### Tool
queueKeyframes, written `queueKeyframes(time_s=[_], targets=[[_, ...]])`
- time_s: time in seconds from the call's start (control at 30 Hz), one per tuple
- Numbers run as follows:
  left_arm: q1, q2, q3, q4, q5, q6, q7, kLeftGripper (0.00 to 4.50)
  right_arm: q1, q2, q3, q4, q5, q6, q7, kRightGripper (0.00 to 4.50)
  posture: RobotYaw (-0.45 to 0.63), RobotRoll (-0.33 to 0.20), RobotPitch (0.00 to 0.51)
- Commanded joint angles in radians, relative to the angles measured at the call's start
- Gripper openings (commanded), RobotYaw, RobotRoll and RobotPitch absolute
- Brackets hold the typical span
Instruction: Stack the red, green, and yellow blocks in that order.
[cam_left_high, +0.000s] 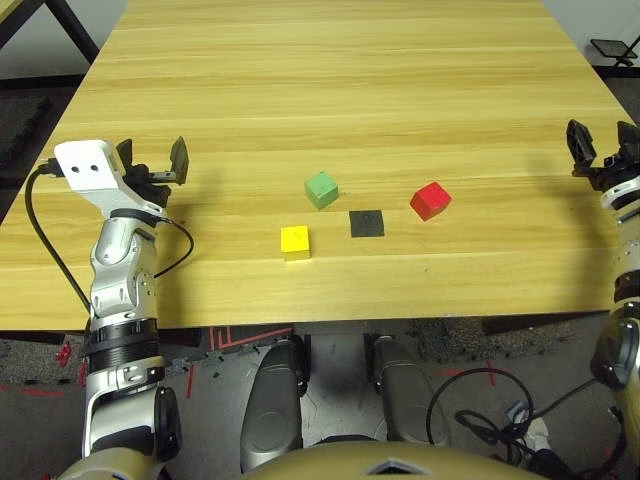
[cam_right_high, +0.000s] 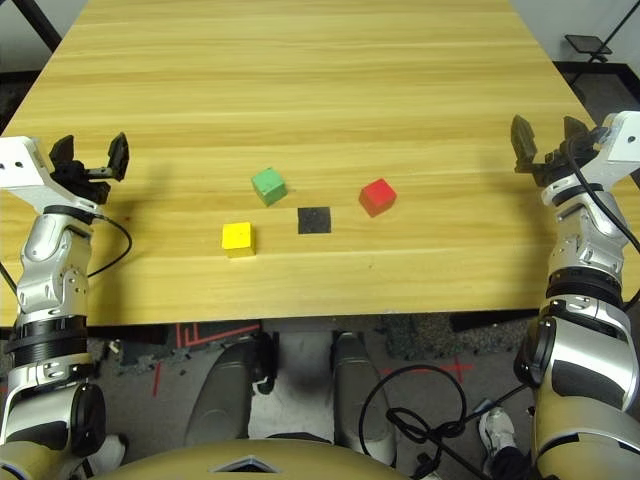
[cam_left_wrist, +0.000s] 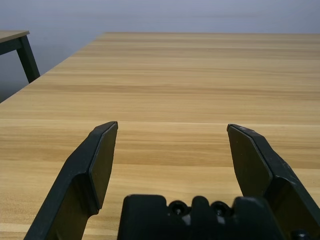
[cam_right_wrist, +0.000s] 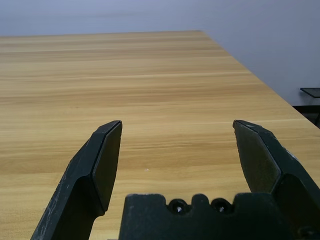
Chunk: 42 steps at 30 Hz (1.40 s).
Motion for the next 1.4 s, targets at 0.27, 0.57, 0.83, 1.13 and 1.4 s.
queueKeyframes(time_s=[0.27,0.57,0.83,1.13,1.4], targets=[[-0.064,0.134,-0.006,-0.028,-0.167,0.151,-0.278,4.46,-0.099,-0.1,0.103,-0.015,-0.021,0.234,0.243,4.5,0.05,-0.011,0.216],[-0.287,0.495,-0.172,-0.035,-0.298,0.456,-0.813,4.46,-0.355,-0.179,0.437,0.037,-0.193,0.26,0.917,4.5,0.11,-0.027,0.209],[-0.396,0.498,-0.324,-0.056,-0.27,0.555,-0.941,4.46,-0.457,-0.168,0.802,0.037,-0.13,0.095,1.005,4.5,0.14,-0.035,0.201],[-0.373,0.465,-0.367,-0.184,-0.28,0.723,-0.889,4.46,-0.562,-0.131,1.097,0.082,-0.042,-0.105,1.005,4.5,0.18,-0.033,0.195],[-0.324,0.439,-0.348,-0.235,-0.291,0.754,-0.852,4.46,-0.609,-0.055,1.167,0.187,-0.078,-0.266,1.005,4.5,0.2,-0.029,0.196]])
